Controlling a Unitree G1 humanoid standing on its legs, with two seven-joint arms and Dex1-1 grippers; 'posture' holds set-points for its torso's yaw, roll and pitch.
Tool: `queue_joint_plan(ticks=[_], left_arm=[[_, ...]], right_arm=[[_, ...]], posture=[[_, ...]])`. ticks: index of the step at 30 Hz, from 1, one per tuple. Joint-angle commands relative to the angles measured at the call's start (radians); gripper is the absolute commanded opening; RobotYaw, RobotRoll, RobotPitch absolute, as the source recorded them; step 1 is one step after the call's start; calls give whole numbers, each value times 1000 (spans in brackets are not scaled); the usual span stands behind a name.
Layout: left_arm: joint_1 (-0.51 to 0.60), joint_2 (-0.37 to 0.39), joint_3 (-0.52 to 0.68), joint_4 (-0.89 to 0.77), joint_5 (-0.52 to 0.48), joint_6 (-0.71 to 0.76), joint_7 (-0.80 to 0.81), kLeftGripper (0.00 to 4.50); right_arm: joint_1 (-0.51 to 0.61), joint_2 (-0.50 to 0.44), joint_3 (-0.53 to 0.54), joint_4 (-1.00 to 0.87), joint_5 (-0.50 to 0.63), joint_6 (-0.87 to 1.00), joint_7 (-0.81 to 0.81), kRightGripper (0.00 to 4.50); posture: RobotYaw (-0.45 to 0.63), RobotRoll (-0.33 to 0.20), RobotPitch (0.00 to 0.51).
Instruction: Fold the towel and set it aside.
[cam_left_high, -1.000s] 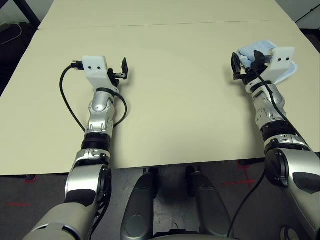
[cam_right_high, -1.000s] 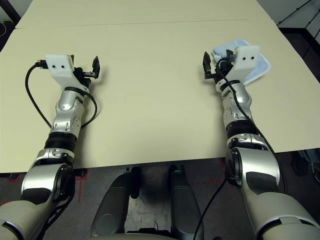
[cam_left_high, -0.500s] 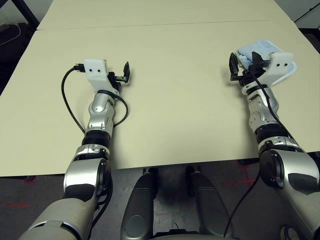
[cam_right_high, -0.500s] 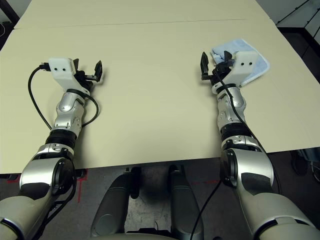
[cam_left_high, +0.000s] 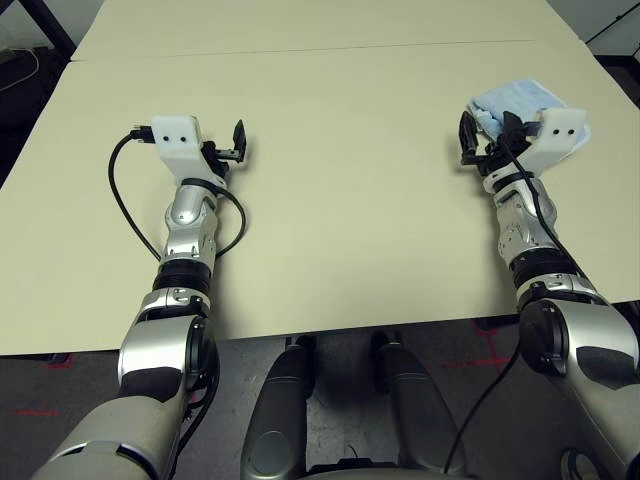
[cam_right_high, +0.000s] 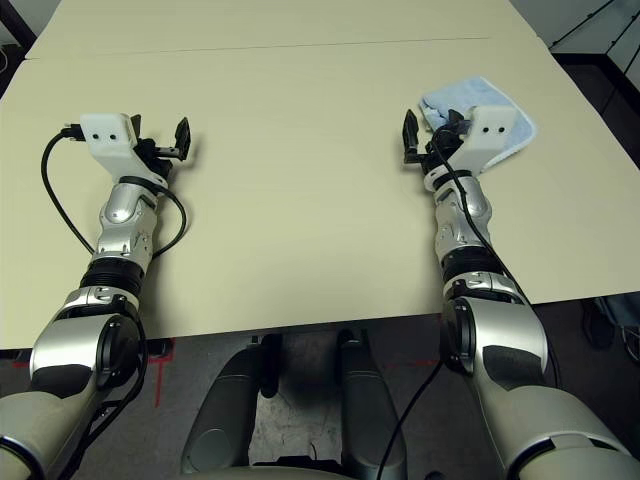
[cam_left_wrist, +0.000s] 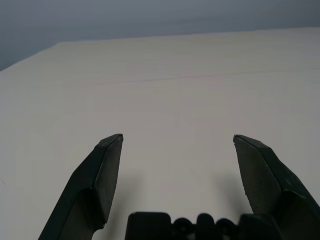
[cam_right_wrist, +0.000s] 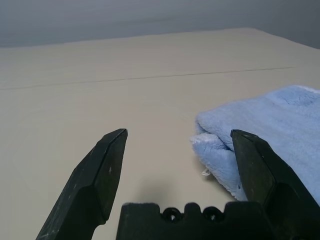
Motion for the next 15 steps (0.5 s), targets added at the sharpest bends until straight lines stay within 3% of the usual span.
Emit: queue_joint_plan(ticks=[1,15], left_arm=[[18,9,1,-3,-3,22,-3,4500],[13,17,7,-7,-13,37,-14,4500]], right_arm=[[-5,-10,9,12,-9,16,3,4478],[-6,-2,33,12,-29,29,8,4478]], posture=[[34,0,250],[36,0,231]])
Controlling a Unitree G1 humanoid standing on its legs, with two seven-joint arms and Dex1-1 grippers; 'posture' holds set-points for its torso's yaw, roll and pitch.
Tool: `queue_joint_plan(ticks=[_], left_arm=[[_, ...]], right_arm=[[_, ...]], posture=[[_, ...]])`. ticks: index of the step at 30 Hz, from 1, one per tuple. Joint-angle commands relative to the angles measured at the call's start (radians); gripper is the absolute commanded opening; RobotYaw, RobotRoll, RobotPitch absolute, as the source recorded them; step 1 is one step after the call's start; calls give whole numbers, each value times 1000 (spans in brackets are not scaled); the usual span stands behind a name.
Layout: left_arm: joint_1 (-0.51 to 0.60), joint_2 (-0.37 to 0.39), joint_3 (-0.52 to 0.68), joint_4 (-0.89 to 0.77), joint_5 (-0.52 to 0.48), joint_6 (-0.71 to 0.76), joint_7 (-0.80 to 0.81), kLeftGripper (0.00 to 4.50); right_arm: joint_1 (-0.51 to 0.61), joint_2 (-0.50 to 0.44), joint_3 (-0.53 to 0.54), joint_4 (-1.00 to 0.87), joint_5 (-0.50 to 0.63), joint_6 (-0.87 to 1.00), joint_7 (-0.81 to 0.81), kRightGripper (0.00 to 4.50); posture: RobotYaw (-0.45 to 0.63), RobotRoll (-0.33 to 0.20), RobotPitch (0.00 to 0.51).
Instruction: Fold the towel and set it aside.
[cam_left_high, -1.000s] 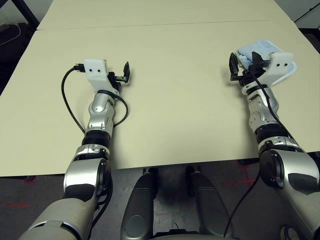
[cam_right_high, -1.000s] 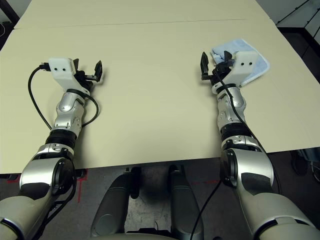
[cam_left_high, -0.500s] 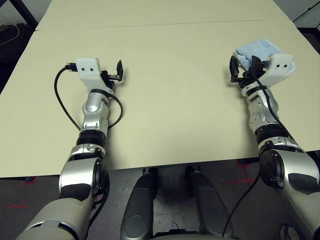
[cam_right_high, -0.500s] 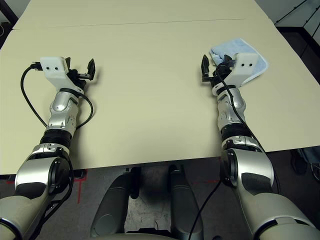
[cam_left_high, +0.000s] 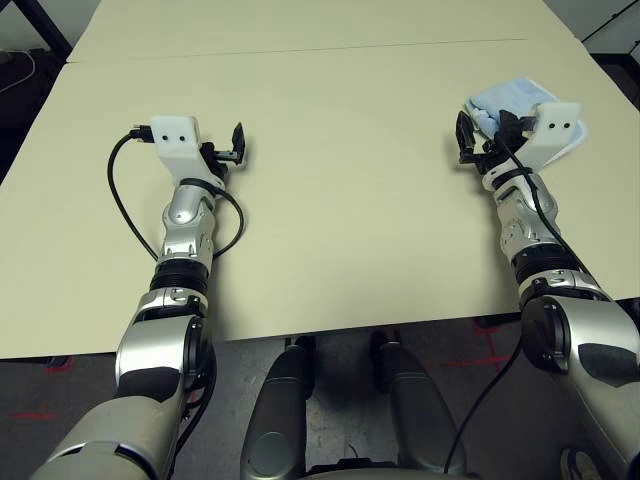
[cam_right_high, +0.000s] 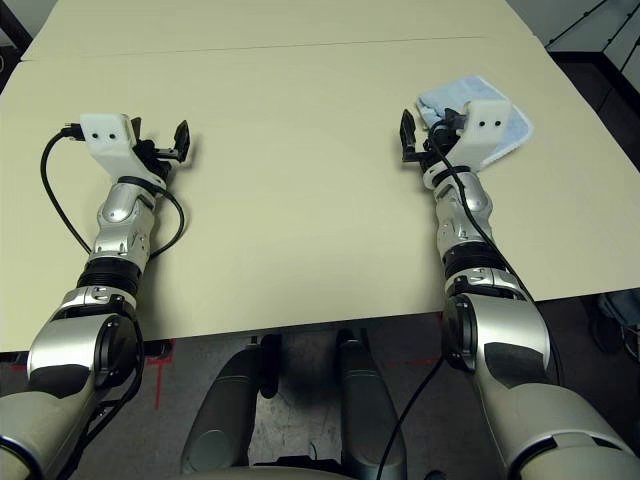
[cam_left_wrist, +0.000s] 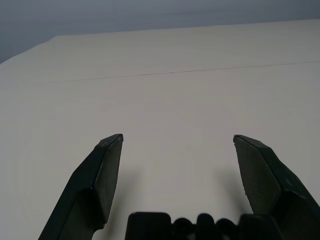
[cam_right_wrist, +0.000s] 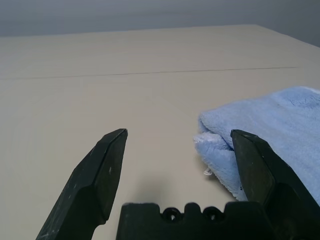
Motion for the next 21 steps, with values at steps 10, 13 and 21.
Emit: queue_joint_plan(ticks=[10,13,21], left_arm=[[14,-1,5,-10,-9,18,0,4500],[14,-2,4,-12,-9,22,0,4500],[9,-5,1,-7,-9,28,-5,4500]], right_arm=[[5,0,8,13,-4,11,9,4478],[5,1,7,14,-4,10,8,4478],[7,2,7,12,-4,11,4,4478]], posture=[[32,0,229],[30,0,226],[26,0,223]])
